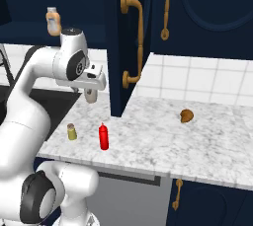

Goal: Put the shaker and condiment bottle from the counter next to their counterparts in the cabinet.

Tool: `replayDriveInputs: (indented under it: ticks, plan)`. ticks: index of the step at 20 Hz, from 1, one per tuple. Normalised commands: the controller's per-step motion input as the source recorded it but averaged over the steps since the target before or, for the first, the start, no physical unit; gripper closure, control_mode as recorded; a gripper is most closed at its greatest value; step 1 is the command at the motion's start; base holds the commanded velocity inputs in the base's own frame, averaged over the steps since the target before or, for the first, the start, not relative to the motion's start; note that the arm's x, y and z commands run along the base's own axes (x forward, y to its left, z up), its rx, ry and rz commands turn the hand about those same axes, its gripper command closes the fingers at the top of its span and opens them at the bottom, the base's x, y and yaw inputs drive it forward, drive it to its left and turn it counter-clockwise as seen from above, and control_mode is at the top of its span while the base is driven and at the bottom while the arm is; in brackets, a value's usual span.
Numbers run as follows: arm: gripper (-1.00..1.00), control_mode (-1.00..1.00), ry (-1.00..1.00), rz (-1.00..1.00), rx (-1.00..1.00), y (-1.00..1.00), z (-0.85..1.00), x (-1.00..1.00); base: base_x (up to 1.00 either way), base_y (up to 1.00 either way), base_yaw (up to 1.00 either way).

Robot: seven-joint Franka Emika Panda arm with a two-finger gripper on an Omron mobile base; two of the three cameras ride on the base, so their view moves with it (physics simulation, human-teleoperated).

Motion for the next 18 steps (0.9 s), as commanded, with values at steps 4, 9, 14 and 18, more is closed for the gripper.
replayDriveInputs:
  ticks: [4,9,14,18]
  plan:
    - [-1.0,-1.0,-0.02,0.0,0.0,0.0,0.0,-0.07,0.0,0.0,0.0]
    - [-1.0,-1.0,-0.09,-0.04,0.0,0.0,0.0,-0.25,0.0,0.0,0.0]
    - [-1.0,-1.0,-0.16,-0.06,0.0,0.0,0.0,-0.39,0.0,0.0,0.0]
    - [-1.0,-1.0,-0.13,-0.11,0.0,0.0,0.0,-0.36,0.0,0.0,0.0]
